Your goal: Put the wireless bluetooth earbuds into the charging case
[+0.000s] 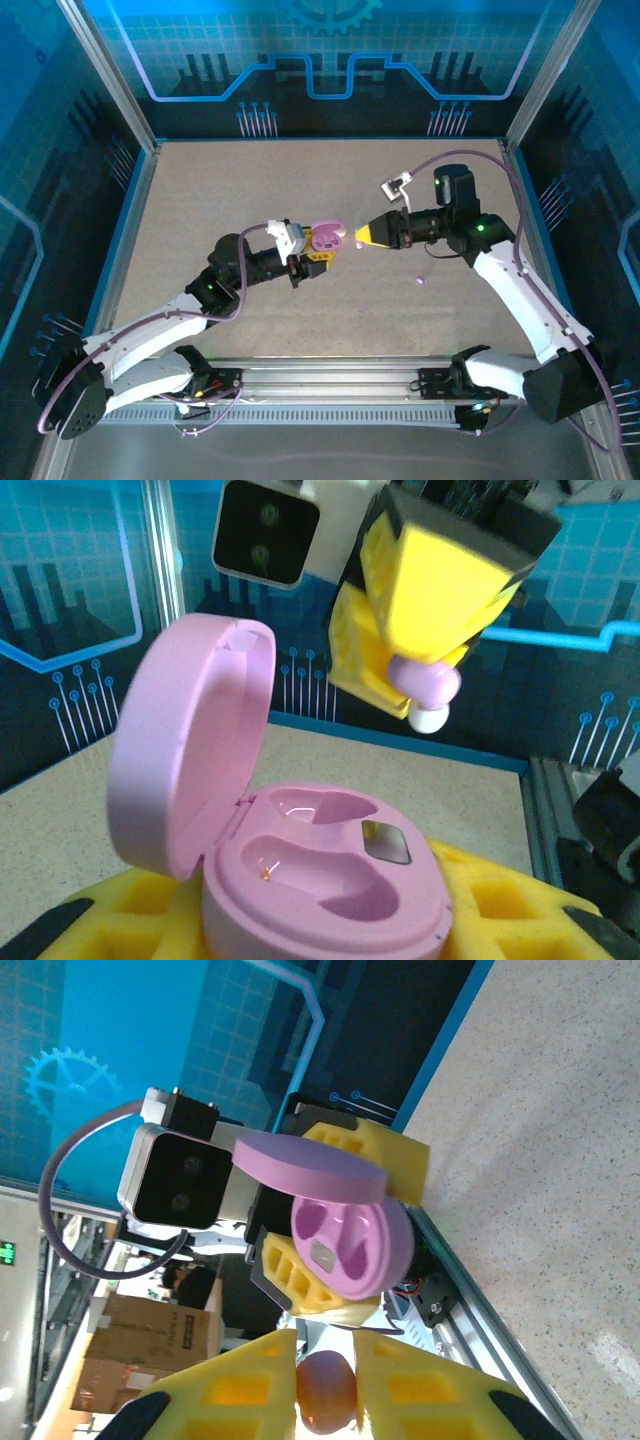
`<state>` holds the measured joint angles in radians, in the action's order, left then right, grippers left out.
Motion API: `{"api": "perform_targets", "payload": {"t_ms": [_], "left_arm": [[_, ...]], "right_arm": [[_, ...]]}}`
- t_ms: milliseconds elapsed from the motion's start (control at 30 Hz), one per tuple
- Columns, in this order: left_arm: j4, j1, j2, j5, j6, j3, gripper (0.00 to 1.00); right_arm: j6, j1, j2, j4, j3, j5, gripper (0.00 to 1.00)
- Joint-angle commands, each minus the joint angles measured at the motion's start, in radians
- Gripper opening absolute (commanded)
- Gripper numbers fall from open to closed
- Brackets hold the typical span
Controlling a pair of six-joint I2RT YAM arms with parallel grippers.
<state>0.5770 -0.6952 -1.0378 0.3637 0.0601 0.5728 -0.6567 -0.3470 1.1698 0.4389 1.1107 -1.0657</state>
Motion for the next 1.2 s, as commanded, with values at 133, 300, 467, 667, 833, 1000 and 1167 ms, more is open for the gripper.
{"api": "perform_targets", "payload": {"t_ms": [133,300,467,667,833,1000,1167], "left_arm": [[0.064,-0.018,-0.026,0.058,0.040,0.006,0.28],[0.067,-0.021,-0.031,0.090,0.026,0.013,0.28],[0.073,-0.022,-0.036,0.105,0.009,0.019,0.28],[0.088,-0.022,-0.036,0.100,-0.004,0.022,0.28],[0.098,-0.022,-0.036,0.100,-0.008,0.022,0.28],[0.118,-0.021,-0.038,0.102,-0.023,0.015,0.28],[0.122,-0.021,-0.042,0.104,-0.026,0.013,0.28]], "right_arm": [[0.052,-0.115,-0.005,-0.031,0.044,0.157,0.19],[0.060,-0.132,0.004,-0.041,0.051,0.199,0.19],[0.034,-0.135,0.014,-0.073,0.048,0.215,0.19],[0.029,-0.147,0.032,-0.073,0.055,0.216,0.20],[0.029,-0.158,0.038,-0.072,0.058,0.228,0.20],[0.026,-0.162,0.035,-0.082,0.051,0.275,0.19],[-0.017,-0.168,0.019,-0.156,0.026,0.298,0.18]]}}
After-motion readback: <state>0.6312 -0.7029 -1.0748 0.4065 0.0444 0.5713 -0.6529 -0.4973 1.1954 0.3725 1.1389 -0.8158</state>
